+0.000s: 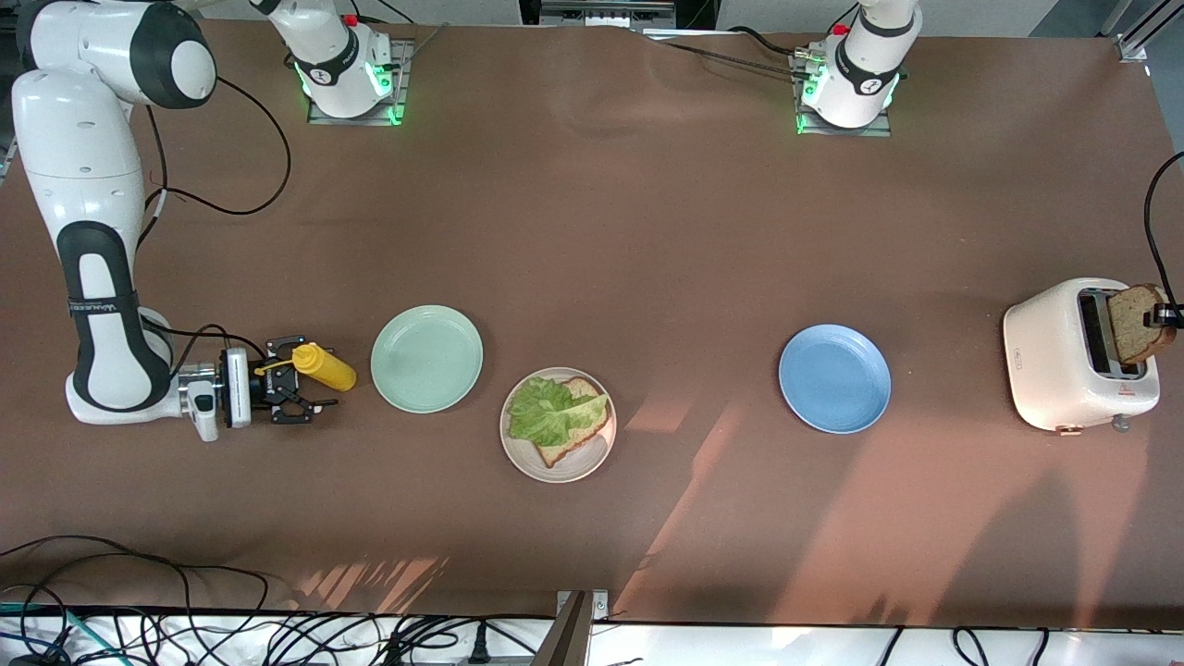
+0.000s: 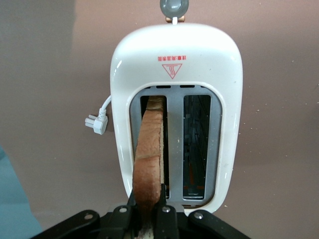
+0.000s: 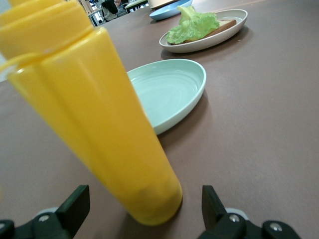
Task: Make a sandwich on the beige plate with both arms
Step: 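Lift the toast with the left gripper while the right gripper withdraws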
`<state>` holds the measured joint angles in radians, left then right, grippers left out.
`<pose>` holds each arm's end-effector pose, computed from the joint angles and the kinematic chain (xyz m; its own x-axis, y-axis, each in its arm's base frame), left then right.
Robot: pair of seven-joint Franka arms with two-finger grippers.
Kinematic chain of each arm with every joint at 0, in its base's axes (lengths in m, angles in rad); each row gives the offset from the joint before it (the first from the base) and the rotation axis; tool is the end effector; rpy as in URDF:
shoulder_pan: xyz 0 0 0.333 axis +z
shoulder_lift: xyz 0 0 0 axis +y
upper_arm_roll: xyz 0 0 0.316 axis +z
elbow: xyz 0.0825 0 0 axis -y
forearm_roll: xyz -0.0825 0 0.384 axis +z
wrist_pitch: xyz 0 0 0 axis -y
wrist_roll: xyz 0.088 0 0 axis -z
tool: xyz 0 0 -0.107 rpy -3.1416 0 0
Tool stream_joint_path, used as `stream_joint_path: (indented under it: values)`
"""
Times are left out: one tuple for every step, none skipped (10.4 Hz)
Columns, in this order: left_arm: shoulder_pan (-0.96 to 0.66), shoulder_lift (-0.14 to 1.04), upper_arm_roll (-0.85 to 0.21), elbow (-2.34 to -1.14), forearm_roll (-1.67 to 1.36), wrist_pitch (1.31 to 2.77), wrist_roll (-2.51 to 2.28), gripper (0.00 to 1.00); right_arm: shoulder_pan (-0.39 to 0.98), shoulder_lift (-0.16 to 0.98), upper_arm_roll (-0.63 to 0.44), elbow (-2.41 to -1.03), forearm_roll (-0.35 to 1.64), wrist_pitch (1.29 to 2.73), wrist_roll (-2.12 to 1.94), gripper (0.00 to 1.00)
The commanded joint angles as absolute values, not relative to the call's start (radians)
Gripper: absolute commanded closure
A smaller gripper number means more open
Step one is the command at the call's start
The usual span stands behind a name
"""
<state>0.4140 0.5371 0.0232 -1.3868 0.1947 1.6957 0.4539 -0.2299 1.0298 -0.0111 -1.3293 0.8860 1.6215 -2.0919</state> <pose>0.6127 0.3035 0.3848 0.9556 -0.0514 -0.2901 -0.0758 -0.9944 -0.0734 0.6622 -0.0797 0.0983 0.2457 0.5332 0.8095 0.9437 0.0591 -0.3254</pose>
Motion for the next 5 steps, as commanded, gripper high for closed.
stream_joint_path:
  values:
    - [0.413, 0.477, 0.011, -1.387, 0.227, 1.677, 0.46, 1.0, -0.233, 1.04, -0.075, -1.304, 0.89, 1.6, -2.118, 0.0]
    - [0.408, 0.448, 0.009, -1.387, 0.216, 1.672, 0.46, 1.0, -0.233, 1.014, -0.095, -1.308, 0.876, 1.601, -2.118, 0.0]
    - [0.407, 0.424, -0.012, -1.385, 0.213, 1.639, 0.457, 1.0, -0.226, 0.987, -0.116, -1.313, 0.838, 1.603, -2.109, 0.0]
    - [0.407, 0.407, -0.038, -1.338, 0.209, 1.582, 0.453, 1.0, -0.225, 0.945, -0.12, -1.324, 0.786, 1.615, -2.096, 0.0]
    - [0.407, 0.407, -0.073, -1.277, 0.163, 1.503, 0.439, 1.0, -0.225, 0.893, -0.12, -1.345, 0.717, 1.627, -2.06, 0.0]
